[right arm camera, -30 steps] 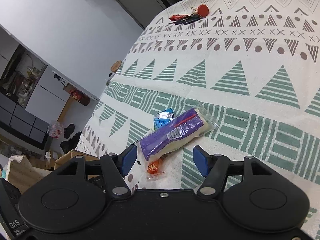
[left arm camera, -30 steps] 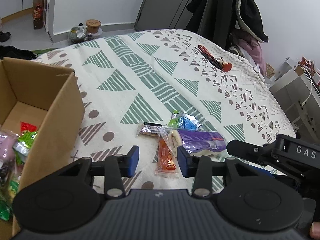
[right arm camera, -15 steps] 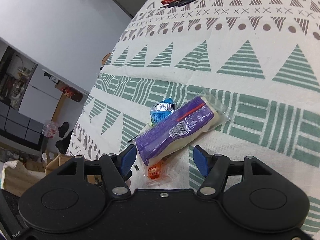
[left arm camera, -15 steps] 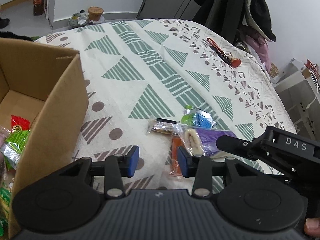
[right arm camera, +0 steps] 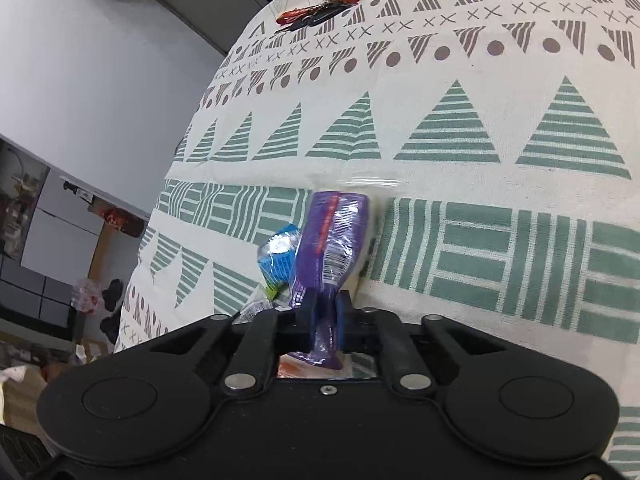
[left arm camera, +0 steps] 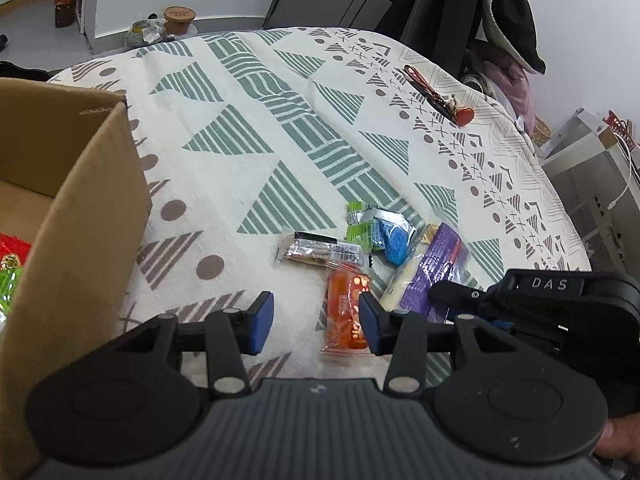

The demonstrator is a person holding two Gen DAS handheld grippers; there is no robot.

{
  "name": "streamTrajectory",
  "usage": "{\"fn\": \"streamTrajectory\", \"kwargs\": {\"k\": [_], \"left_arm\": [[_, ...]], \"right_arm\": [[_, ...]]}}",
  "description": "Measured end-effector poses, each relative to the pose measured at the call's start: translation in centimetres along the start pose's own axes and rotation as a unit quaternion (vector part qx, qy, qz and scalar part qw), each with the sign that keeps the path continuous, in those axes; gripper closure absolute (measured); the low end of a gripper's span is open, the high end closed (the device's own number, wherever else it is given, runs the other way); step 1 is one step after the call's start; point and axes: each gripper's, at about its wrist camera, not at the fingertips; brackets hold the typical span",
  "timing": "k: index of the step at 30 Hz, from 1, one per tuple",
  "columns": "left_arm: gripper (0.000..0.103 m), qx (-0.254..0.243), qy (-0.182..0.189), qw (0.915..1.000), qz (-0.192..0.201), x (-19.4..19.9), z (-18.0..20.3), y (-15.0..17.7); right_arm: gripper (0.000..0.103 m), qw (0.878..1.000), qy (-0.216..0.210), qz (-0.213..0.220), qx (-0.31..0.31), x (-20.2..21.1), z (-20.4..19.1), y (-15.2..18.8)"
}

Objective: Organize snacks
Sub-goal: 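Grasp the orange packet with the left gripper while the right grasps the purple bar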

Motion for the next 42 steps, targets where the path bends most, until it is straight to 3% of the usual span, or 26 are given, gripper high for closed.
{"fn": "streamTrajectory", "kwargs": {"k": [12, 16, 19, 21, 22, 24, 26, 32, 34, 36, 42], "left_arm": [[0.055, -0.022, -0.003, 0.9998, -0.001, -0.8, 2.5, 0.3], [0.055, -0.028, -0.014, 0.9995, -0.008, -1.8, 3.3, 0.6], [0.055, -0.026, -0.028, 0.9992, -0.012, -2.5, 3.5, 0.7], [0.059, -0.025, -0.032, 0.9991, -0.014, -2.9, 3.4, 0.8], [0.061, -0.029, -0.039, 0.9987, -0.014, -3.0, 3.5, 0.8], [0.080, -0.039, -0.051, 0.9978, -0.017, -3.2, 3.7, 0.8], [0.081, -0.035, -0.048, 0.9980, -0.022, -3.3, 3.6, 0.7], [0.083, -0.035, -0.054, 0.9978, -0.017, -2.8, 3.7, 0.6], [0.084, -0.037, -0.056, 0.9976, -0.013, -2.4, 3.8, 0.6], [0.084, -0.038, -0.057, 0.9976, -0.011, -2.0, 3.9, 0.6], [0.085, -0.038, -0.071, 0.9968, -0.004, -0.5, 3.8, 0.7]], "right_arm": [[0.096, 0.999, 0.041, -0.004, 0.027, 2.1, 0.5, 0.1], [0.091, 0.992, 0.099, 0.014, 0.072, 2.9, -0.1, 0.3], [0.075, 0.991, 0.108, 0.024, 0.076, 3.1, 0.0, 0.0], [0.050, 0.992, 0.100, 0.025, 0.073, 3.0, 0.2, -0.2], [0.045, 0.992, 0.097, 0.027, 0.074, 3.0, 0.2, -0.3], [0.038, 0.992, 0.090, 0.026, 0.079, 2.6, 0.0, -0.4], [0.037, 0.993, 0.082, 0.020, 0.088, 1.9, -0.2, -0.3], [0.038, 0.988, 0.092, 0.008, 0.122, 0.1, -0.9, 0.4], [0.048, 0.984, 0.109, 0.008, 0.140, 0.0, -1.2, 0.6], [0.067, 0.980, 0.122, 0.007, 0.155, 0.0, -1.4, 0.8], [0.073, 0.983, 0.107, -0.003, 0.148, 1.0, -1.5, 1.0]]}}
Point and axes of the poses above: each gripper's, at about its wrist camera, not at the fingertips, and x roughly against the way its jaws point, z to its right, y to its underside, and after that the axes turned 1 degree about -z, right-handed
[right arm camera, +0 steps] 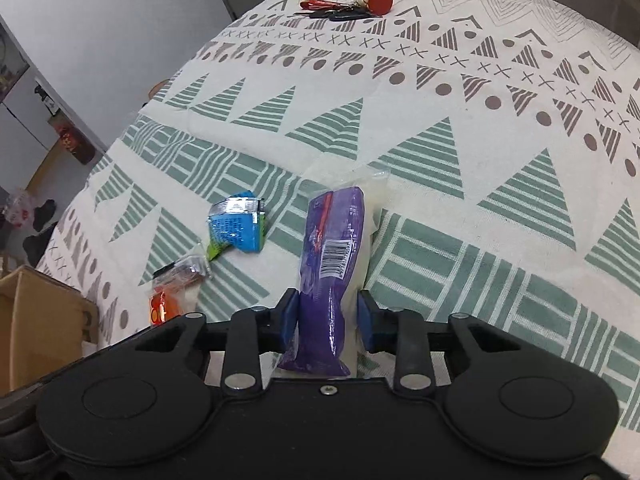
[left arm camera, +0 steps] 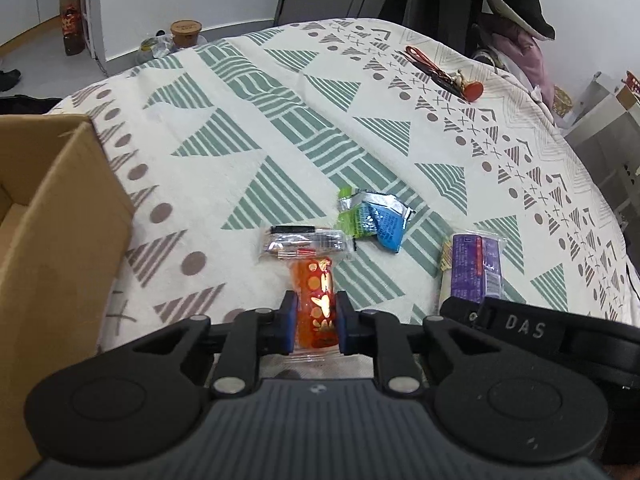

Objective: Organize snacks
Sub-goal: 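Grasp the orange packet with the left gripper while the right grasps the purple bar, then carry the orange packet with the left gripper while the right carries the purple bar to the box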

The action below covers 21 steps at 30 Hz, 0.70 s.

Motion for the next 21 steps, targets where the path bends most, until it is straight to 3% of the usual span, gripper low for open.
{"fn": "streamTrajectory", "kwargs": {"k": [21], "left_arm": [[0.085, 0.012, -0.029, 0.9978, 0.057, 7.7, -1.2, -0.8]], "right_arm": [[0.077, 0.992, -0.117, 0.048, 0.003, 4.9, -1.5, -0.3]]}}
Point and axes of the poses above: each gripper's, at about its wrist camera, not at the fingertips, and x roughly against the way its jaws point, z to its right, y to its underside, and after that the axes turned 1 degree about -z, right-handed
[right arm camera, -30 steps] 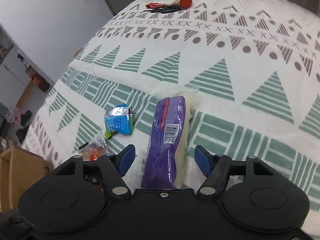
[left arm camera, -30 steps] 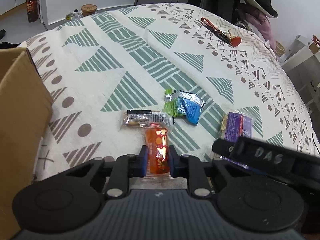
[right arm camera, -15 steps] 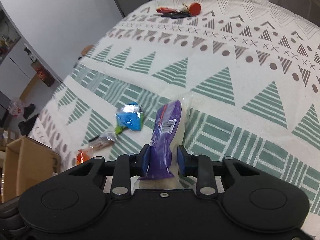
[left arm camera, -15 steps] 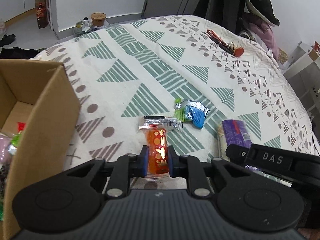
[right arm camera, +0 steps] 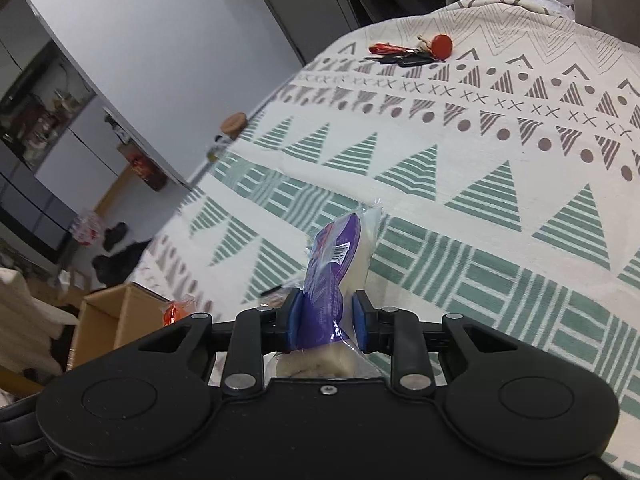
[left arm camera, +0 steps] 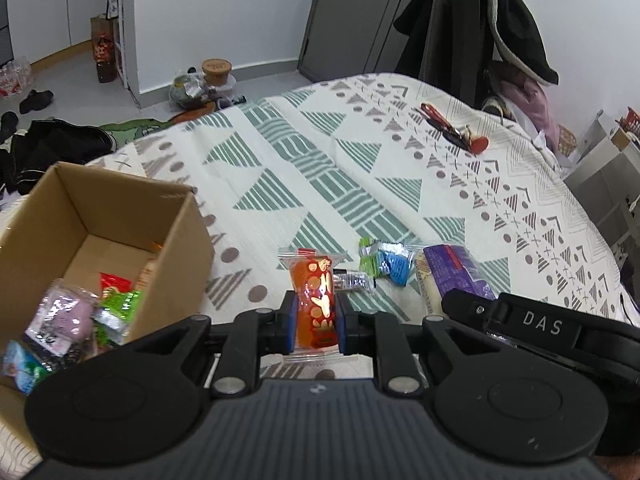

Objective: Organize snacks
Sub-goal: 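Carry the orange packet with the left gripper while the right carries the purple bar to the box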

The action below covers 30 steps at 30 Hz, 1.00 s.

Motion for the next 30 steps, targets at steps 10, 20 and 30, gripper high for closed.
{"fn": "streamTrajectory", "kwargs": {"k": [10, 20, 30], "left_arm": [[0.085, 0.017, -0.014, 0.9994, 0.028, 3.3, -1.5, -0.2], [0.085, 0.043, -0.030, 0.9974, 0.050, 6.1, -5.6, -1.3], [0.085, 0.075, -0.041, 0.9941, 0.067, 7.9, -10.4, -2.6]], "right_arm": [[0.077, 0.998, -0.068, 0.016, -0.002, 1.8, -1.4, 0.3], [0.077, 0.995, -0.102, 0.021, 0.010, 2.6, -5.2, 1.2], [0.077, 0.992, -0.116, 0.031, 0.038, 3.6, -9.5, 1.9]]}}
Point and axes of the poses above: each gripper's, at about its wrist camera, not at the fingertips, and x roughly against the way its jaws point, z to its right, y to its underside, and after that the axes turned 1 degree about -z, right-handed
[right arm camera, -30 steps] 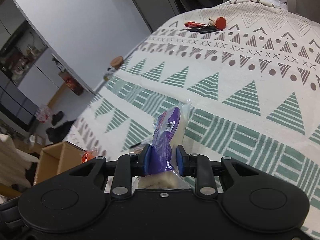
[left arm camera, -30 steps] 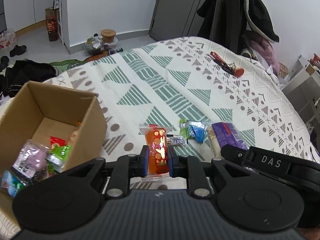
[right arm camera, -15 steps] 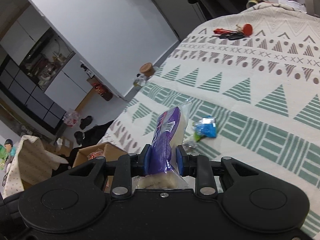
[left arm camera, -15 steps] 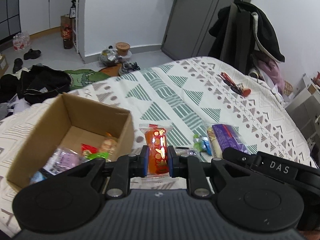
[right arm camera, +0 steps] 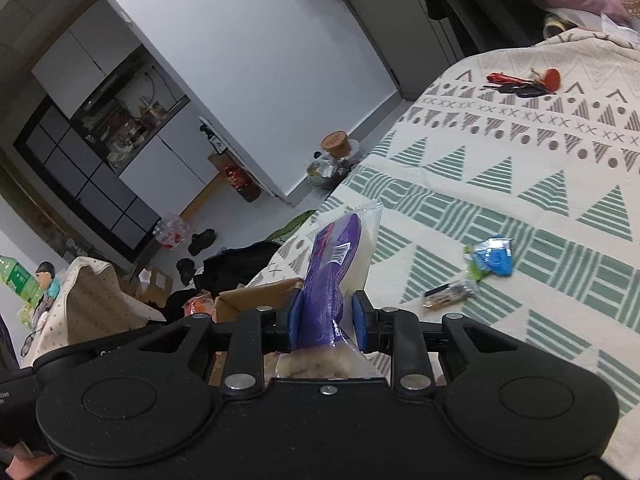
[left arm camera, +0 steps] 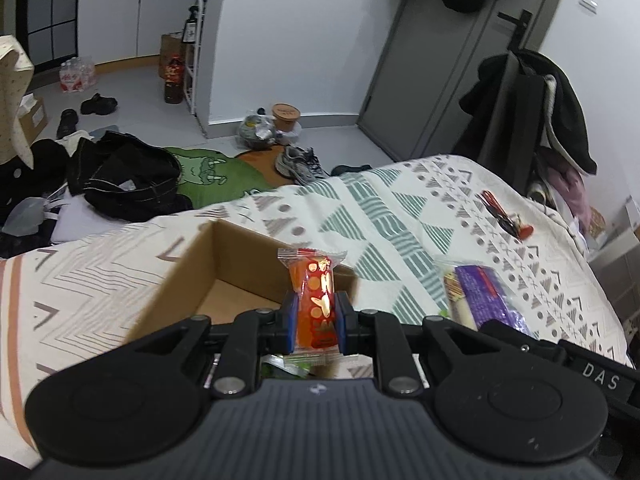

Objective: Organize snacks
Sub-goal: 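Carry the orange packet with the left gripper while the right carries the purple bar to the box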

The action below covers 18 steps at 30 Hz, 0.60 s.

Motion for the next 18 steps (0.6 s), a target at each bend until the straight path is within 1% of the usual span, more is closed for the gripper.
{"fn": "streamTrajectory", "kwargs": {"k": [8, 18], "left_arm": [[0.085, 0.022, -0.002, 0.9997, -0.006, -0.5, -3.3, -0.7], [0.085, 0.048, 0.004, 0.9983, -0.032, -2.4, -6.4, -0.5]], "right_arm": [[0.077, 1.000, -0.008, -0.024, 0.012, -2.2, -1.9, 0.6], [0.077, 0.998, -0.020, -0.051, 0.034, -4.7, -4.4, 1.7]]}}
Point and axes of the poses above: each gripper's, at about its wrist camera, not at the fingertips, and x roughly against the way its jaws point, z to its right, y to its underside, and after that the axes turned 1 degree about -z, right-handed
